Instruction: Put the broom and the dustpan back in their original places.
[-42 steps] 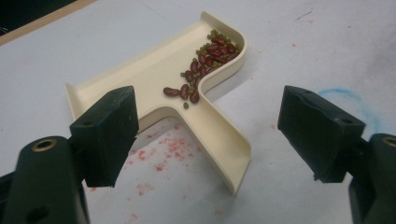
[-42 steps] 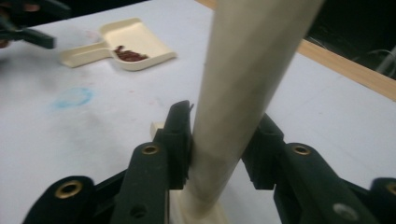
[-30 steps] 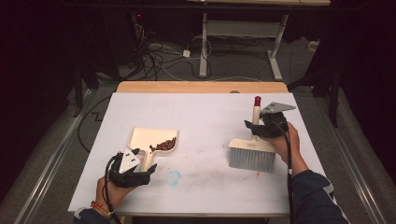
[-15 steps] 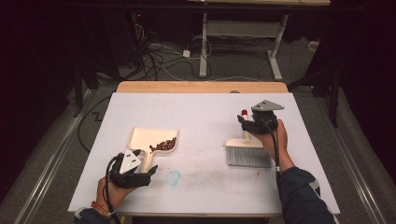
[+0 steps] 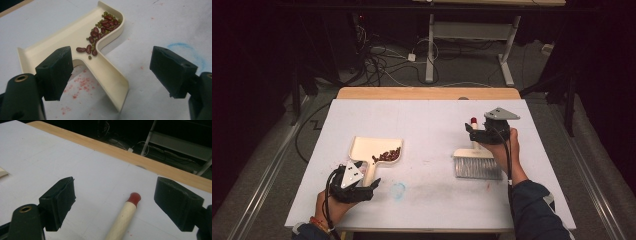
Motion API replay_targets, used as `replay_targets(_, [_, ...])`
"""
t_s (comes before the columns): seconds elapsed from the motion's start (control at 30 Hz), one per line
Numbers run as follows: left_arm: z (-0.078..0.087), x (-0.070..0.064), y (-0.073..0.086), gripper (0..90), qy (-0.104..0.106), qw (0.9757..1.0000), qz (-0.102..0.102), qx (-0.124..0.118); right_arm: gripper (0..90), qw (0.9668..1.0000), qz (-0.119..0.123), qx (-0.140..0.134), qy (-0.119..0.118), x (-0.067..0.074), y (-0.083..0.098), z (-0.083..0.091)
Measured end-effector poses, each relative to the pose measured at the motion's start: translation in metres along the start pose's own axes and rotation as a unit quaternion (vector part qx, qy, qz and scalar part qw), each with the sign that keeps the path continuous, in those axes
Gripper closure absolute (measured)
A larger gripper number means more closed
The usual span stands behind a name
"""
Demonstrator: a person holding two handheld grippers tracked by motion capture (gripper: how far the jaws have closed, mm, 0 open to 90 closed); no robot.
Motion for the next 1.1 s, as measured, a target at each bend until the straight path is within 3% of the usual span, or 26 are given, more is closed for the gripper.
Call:
replay_targets(0.47, [0.002, -0.003, 0.003, 18.5, 0.0, 1.0, -0.002, -0.007, 16.3, 0.9989, 0.017, -0.044, -0.001, 0.007, -0.009, 0.022])
replay_targets(0.73, [0.002, -0.005, 0.002, 18.5, 0.0, 1.0, -0.005, -0.009, 16.3, 0.9978, 0.022, -0.06, -0.016, 0.012, -0.012, 0.035])
replay_targets(1.1, [0.003, -0.008, 0.003, 18.5, 0.001, 0.9999, -0.013, -0.007, 16.3, 0.9954, 0.053, -0.078, -0.02, 0.025, -0.017, 0.051])
Point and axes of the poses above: each handheld gripper's, and its own axes: z roughly backward along the jaws, y roughly out of its underside, x roughly to its left, the point moved 2 cm from there along -z, roughly forward along the jaws, and after that the axes turned 6 degrees about x, right-handed, at the moved point
